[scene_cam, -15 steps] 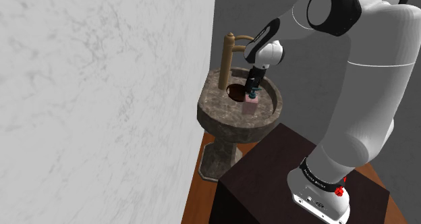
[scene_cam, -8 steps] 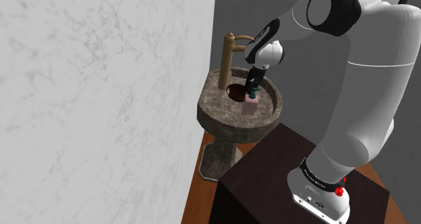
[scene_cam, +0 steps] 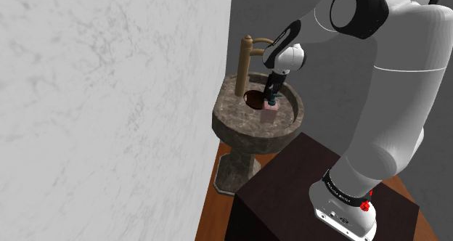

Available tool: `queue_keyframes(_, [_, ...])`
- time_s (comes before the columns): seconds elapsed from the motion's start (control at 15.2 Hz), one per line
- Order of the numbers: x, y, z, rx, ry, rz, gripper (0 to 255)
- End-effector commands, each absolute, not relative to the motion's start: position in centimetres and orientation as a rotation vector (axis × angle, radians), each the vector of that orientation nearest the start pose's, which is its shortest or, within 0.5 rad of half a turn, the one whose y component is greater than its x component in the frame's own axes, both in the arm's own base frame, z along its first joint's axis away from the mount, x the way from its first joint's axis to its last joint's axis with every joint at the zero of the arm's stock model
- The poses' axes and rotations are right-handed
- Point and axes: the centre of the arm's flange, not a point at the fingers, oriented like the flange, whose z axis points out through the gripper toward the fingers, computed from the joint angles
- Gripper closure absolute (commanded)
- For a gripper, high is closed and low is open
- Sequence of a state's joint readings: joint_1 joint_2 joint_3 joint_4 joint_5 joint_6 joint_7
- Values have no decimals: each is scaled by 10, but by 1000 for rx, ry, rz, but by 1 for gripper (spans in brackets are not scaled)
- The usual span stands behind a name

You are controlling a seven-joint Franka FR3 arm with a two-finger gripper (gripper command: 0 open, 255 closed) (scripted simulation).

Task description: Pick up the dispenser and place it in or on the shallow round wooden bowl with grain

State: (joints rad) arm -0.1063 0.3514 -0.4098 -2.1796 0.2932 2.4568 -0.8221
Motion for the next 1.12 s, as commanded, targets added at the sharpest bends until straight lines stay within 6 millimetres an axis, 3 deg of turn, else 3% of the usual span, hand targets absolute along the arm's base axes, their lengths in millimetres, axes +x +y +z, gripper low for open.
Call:
queue_keyframes(0.0, [484, -276, 237, -3086, -146, -3, 255])
queue_keyframes(1.06, [484, -276, 321, -3086, -146, -3, 255])
